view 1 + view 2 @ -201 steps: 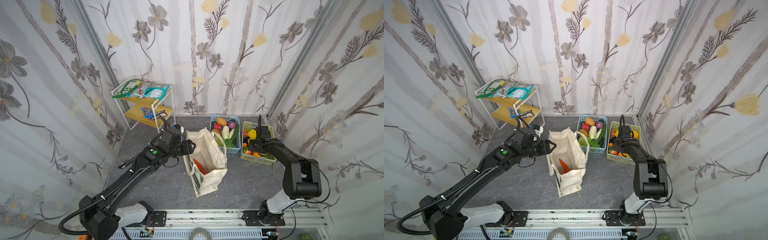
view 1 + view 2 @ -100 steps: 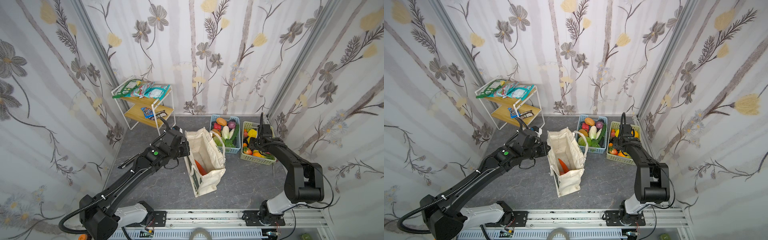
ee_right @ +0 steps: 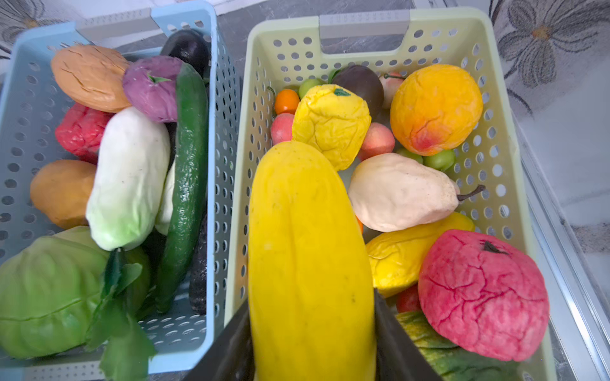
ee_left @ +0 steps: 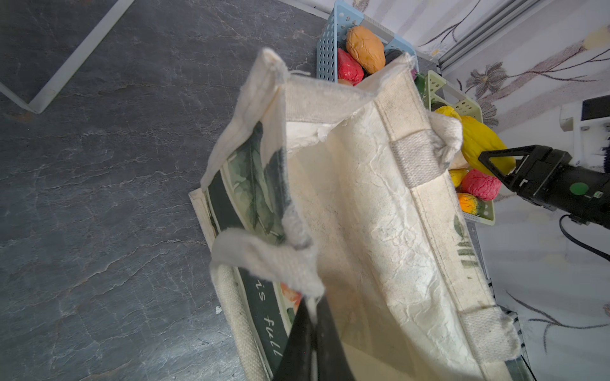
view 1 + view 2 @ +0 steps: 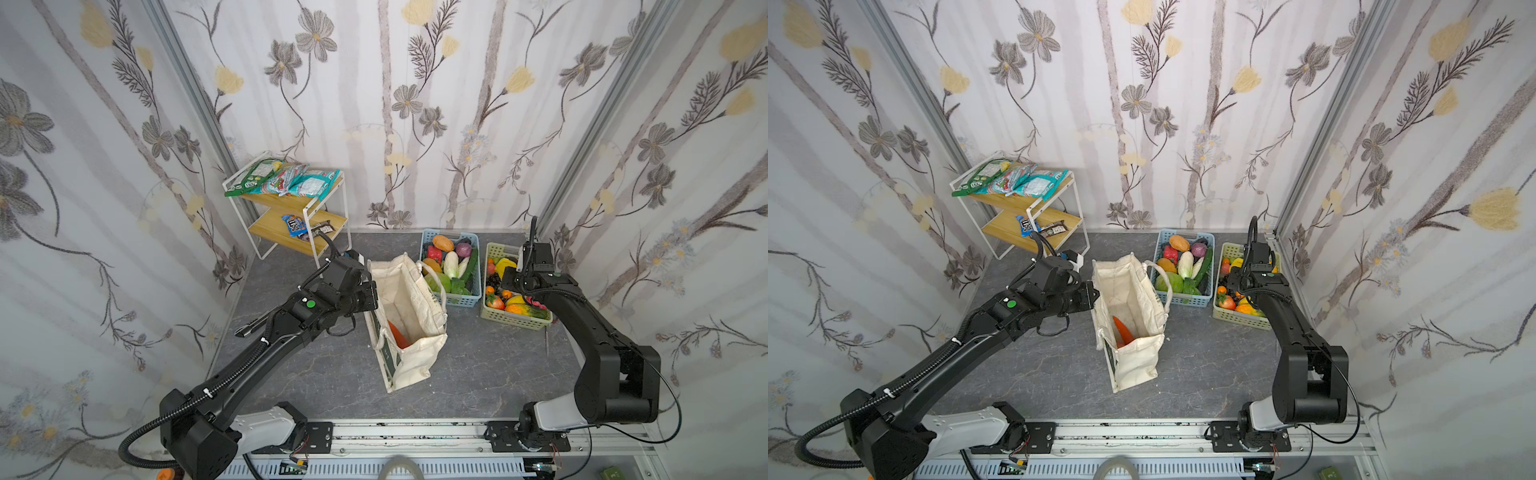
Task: Place the food into the grocery bag and tie it
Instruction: 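Grasp the yellow fruit with the right gripper while the left regrips the bag, then lift the yellow fruit with the right gripper and carry it toward the bag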
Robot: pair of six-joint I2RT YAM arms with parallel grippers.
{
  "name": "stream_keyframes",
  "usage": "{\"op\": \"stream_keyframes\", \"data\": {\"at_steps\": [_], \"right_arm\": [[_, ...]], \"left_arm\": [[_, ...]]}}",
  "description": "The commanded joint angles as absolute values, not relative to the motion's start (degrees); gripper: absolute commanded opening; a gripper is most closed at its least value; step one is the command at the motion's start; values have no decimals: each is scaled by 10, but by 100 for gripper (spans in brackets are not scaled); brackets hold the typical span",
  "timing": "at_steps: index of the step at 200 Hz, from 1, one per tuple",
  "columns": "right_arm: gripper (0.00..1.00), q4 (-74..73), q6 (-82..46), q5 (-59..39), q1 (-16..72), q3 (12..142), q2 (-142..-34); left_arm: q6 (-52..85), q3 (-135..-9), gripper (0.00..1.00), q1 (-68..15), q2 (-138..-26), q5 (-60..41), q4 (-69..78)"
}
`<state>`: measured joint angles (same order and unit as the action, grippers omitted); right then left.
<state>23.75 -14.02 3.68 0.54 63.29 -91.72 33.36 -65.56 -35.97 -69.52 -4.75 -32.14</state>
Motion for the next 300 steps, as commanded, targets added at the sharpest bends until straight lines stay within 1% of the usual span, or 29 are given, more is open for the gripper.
{"op": "stream_keyframes", "data": {"at_steps": [1,37,81,128,213,300], "right_arm": [[51,237,-138,12,6,644,-891],[50,248,-137,-24,6,661,-865],[50,236,-136,-106,13,664,-817],[50,242,-140,-148,31,669,-787],[50,231,-173,-215,124,664,-721],[51,204,-212,-253,212,656,-682]], "left_arm": [[325,-662,0,-355,-698,-55,-316],[324,-663,0,-351,-700,-63,-311],[321,-668,0,-347,-708,-68,-311],[319,-678,0,-345,-711,-68,-317],[317,-684,0,-344,-718,-67,-317],[320,-687,0,-342,-719,-59,-315]]}}
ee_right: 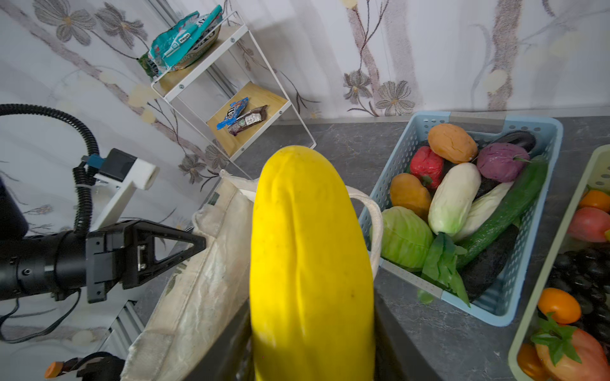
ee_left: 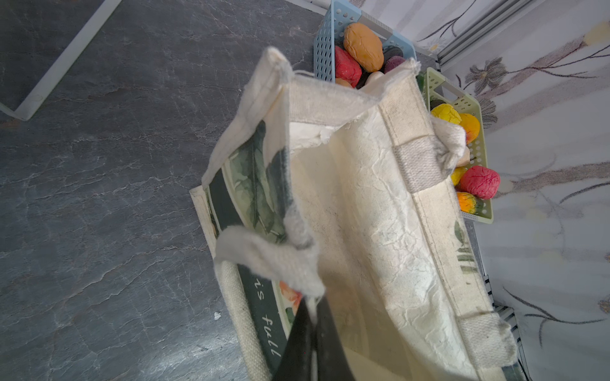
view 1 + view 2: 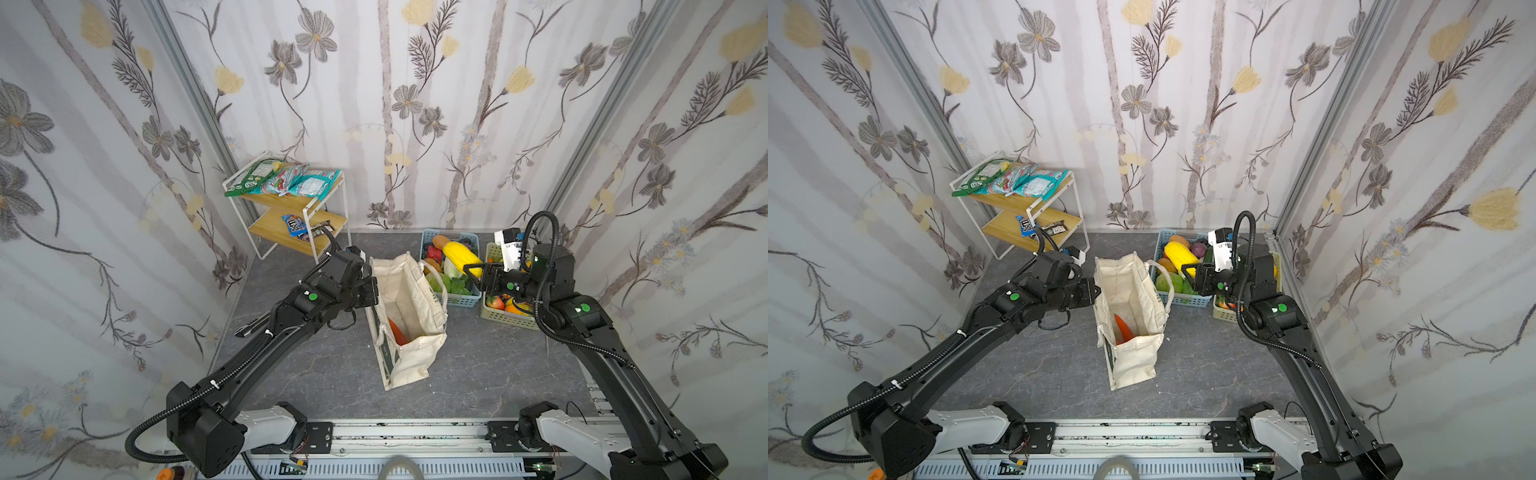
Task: Place the food into the grocery bag and tie it
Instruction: 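Lift the yellow fruit with the right gripper and carry it toward the bag, then lower the yellow fruit into the bag opening and open the right gripper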
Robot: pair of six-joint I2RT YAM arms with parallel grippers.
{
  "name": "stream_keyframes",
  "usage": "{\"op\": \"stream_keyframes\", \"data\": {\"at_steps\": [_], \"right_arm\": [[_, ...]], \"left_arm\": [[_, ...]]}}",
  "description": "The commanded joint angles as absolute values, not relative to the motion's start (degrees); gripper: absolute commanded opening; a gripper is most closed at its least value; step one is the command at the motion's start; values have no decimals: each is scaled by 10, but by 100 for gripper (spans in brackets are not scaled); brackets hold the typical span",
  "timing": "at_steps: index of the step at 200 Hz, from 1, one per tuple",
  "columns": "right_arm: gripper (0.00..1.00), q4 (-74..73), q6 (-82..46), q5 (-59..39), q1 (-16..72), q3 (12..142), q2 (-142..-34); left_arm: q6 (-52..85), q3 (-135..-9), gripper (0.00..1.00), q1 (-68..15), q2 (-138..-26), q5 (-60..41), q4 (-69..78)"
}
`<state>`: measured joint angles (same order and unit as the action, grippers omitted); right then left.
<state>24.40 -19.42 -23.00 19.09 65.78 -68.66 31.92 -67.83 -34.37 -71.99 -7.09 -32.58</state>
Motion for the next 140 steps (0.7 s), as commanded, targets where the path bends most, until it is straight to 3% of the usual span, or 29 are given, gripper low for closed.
{"op": "stream_keyframes", "data": {"at_steps": [1,85,140], "right_arm": [[51,204,-212,-253,214,656,-682],[52,146,-260,-235,334,579,-650],[50,99,-278,-216,394,544,-706]], "left_arm": [[320,-687,0,-341,-720,-59,-315],[321,-692,0,-338,-732,-60,-316],[326,-689,0,-338,-730,-64,-312]]}}
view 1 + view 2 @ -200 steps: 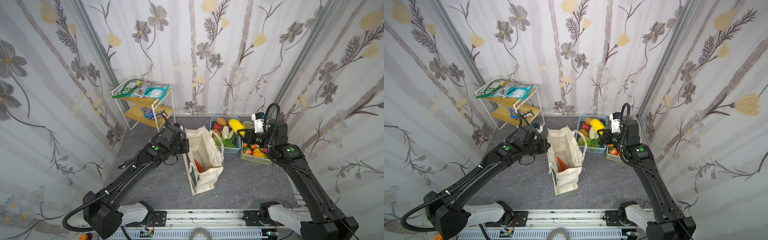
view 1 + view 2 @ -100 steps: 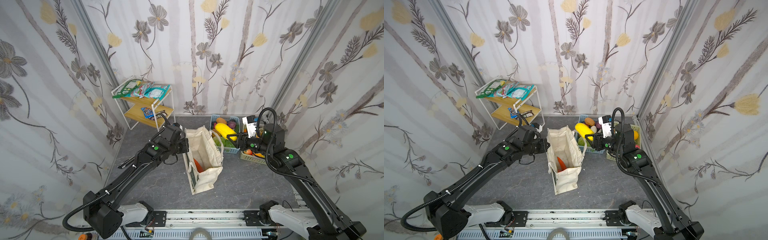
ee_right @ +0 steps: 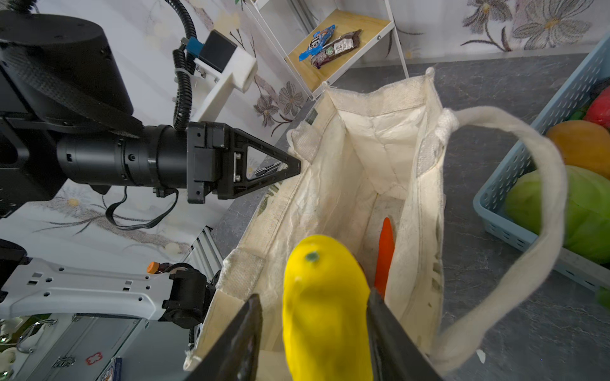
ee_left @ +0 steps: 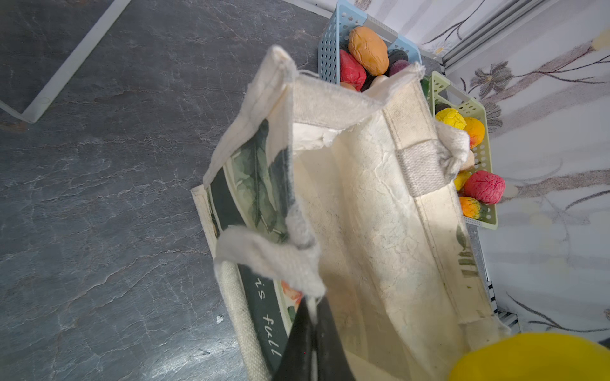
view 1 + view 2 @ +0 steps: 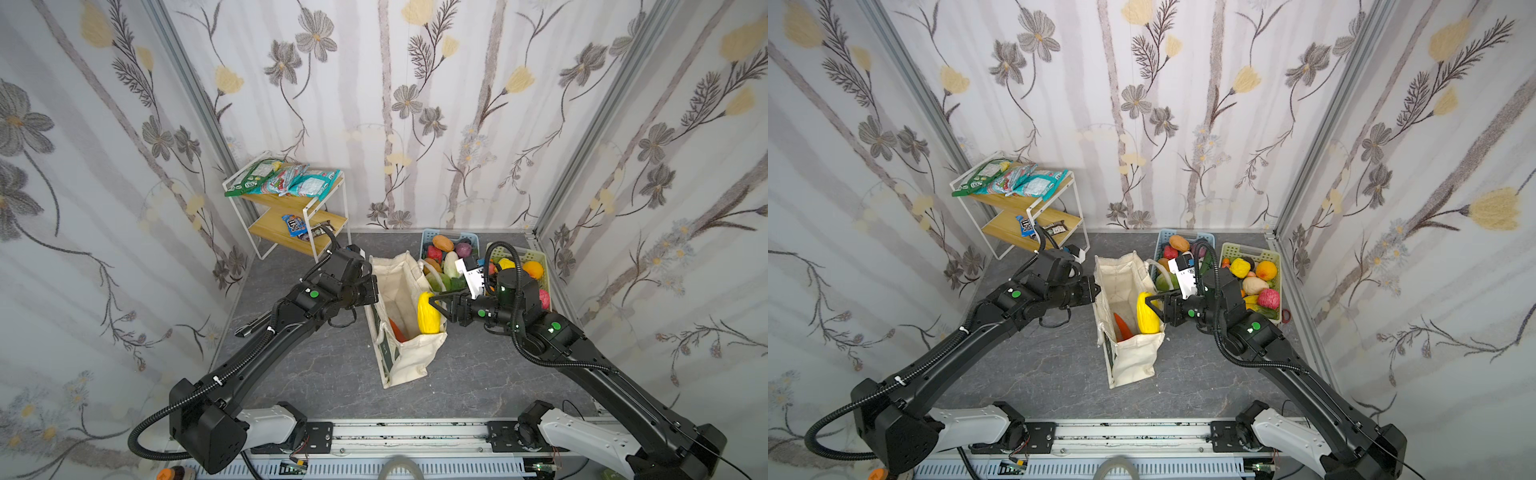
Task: Place the food into the grocery bag and tie it
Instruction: 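Lower the yellow fruit into the bag opening and open the right gripper, then withdraw the right gripper from the bag back over the pale green basket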
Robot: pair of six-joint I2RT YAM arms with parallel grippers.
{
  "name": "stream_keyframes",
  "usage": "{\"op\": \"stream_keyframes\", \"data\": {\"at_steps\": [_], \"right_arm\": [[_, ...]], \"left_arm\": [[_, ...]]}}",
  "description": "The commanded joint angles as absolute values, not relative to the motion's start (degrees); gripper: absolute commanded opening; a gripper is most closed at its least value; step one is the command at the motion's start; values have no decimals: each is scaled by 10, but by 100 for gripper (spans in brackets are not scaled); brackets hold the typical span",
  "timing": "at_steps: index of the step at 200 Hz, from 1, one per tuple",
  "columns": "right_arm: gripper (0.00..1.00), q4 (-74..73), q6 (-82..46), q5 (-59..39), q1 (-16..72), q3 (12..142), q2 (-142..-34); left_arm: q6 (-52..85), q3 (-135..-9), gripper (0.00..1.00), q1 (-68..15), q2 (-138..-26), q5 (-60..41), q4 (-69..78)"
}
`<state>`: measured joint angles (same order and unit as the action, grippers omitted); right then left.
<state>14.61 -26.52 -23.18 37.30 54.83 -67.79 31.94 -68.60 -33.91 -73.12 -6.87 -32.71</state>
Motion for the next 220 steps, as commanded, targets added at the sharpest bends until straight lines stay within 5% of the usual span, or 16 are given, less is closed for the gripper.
{"op": "stream_keyframes", "data": {"at_steps": [1,62,121,220], "right_arm": [[50,98,-278,-215,395,544,-709],[49,93,-274,-194,422,563,-805],[59,139,-240,-157,404,612,-822],[62,175,-216,-73,165,596,-784]], "left_arm": [[326,-689,0,-338,-730,-64,-312],[320,-684,0,-338,-726,-74,-309],[312,-672,0,-338,-724,-79,-308],[313,-664,0,-327,-698,-48,-320]]}}
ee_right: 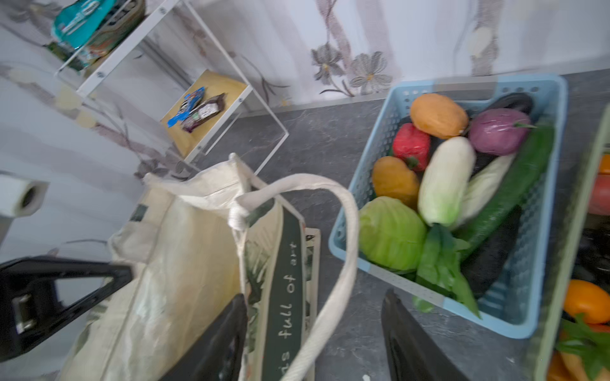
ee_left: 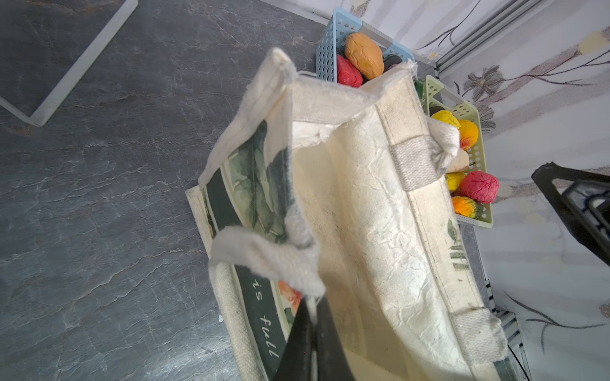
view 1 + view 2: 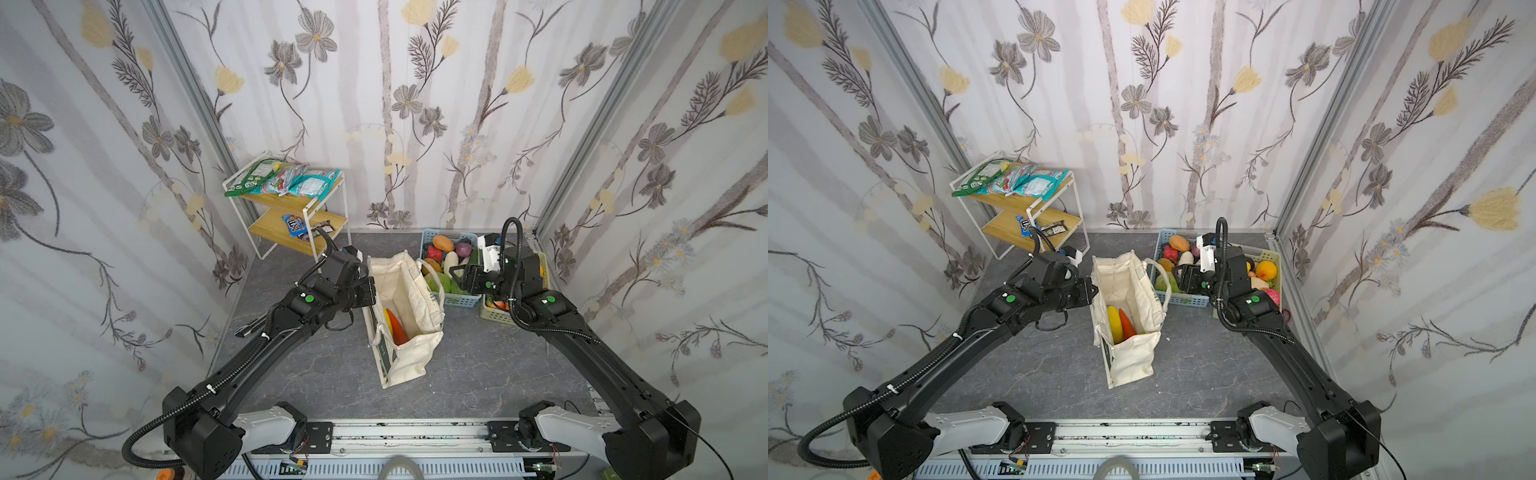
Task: Place the food into the grocery bag and tie it
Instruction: 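Withdraw the right gripper from the bag back over the pale green basket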
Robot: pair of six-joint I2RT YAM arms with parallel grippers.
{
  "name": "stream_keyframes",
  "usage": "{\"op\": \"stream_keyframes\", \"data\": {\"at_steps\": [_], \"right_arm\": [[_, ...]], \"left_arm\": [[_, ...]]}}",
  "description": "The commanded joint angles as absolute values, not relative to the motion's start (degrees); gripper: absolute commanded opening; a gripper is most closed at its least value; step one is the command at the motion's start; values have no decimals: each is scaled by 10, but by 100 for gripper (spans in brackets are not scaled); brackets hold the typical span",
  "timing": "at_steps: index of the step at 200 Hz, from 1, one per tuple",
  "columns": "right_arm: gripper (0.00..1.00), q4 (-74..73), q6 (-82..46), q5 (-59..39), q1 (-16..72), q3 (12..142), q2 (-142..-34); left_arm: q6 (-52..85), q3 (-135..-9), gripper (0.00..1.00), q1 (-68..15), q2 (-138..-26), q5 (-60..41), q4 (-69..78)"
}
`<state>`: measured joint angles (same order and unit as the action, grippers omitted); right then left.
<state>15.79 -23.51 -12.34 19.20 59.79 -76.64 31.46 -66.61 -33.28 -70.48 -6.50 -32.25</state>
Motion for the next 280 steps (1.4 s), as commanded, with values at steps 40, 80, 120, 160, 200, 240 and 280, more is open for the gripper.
{"op": "stream_keyframes", "data": {"at_steps": [40,80,120,160,200,240,280], "right_arm": [[53,214,-188,20,127,598,-838],[46,213,-170,43,87,597,-888],[41,211,-151,42,54,594,-948],[42,190,-139,27,43,590,-980],[45,185,-131,19,42,605,-1011],[46,180,-127,12,42,616,-1037],[51,166,-125,-2,42,622,-1054]], "left_arm": [[313,-657,0,-321,-689,-51,-326],[319,-653,0,-322,-690,-64,-321],[315,-657,0,-322,-687,-63,-327],[312,-665,0,-321,-694,-64,-331],[312,-674,0,-322,-700,-65,-332],[310,-676,0,-321,-700,-62,-337],[310,-674,0,-322,-700,-60,-335]]}}
